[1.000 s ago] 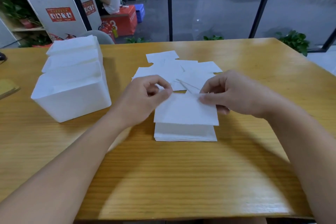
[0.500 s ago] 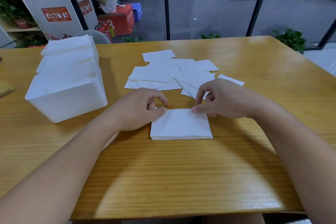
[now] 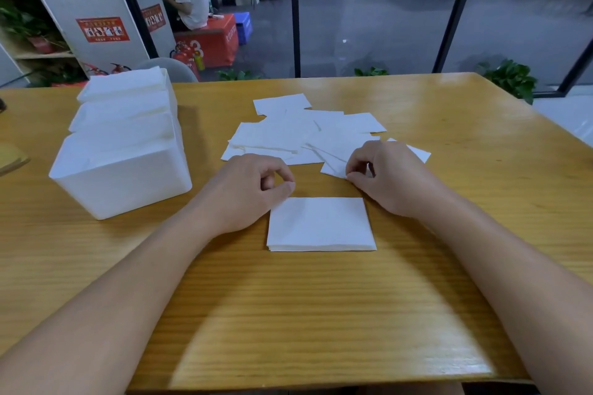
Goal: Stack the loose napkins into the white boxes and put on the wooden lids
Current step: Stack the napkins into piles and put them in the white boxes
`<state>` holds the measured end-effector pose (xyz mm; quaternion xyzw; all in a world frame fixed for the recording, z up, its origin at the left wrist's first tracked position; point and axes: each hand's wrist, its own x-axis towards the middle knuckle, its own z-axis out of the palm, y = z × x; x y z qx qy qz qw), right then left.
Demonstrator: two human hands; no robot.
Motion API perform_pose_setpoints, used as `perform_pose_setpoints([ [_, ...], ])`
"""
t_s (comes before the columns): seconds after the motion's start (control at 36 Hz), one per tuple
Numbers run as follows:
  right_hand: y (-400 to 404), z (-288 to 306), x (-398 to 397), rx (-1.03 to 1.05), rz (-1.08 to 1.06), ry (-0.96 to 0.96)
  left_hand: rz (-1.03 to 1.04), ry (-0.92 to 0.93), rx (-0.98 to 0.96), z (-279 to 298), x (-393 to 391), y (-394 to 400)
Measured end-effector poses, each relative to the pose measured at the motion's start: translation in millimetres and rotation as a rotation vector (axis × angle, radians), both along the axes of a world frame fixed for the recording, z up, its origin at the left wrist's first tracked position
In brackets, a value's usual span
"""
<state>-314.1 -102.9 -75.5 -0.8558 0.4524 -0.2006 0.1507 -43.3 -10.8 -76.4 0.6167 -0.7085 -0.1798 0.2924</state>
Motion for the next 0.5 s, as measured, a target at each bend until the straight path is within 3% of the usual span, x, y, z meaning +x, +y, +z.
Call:
perform_pose_setpoints([
  [0.14, 7, 12, -1, -0.025, 0.166, -0.086, 0.014, 0.095, -0.099, -2, -4, 0],
  [0.28, 20, 23, -3, 0.052, 0.381, -0.167, 0.043, 0.015, -0.164, -1, -6, -2],
  [0.42, 20, 24, -2, 0.037, 0.451, -0.313, 0.025, -0.034, -0.215, -2, -3, -6],
  [0.5, 17, 24, -4, 0.03, 0.405, -0.335, 0.026, 0.026, -0.232, -3, 0, -6],
])
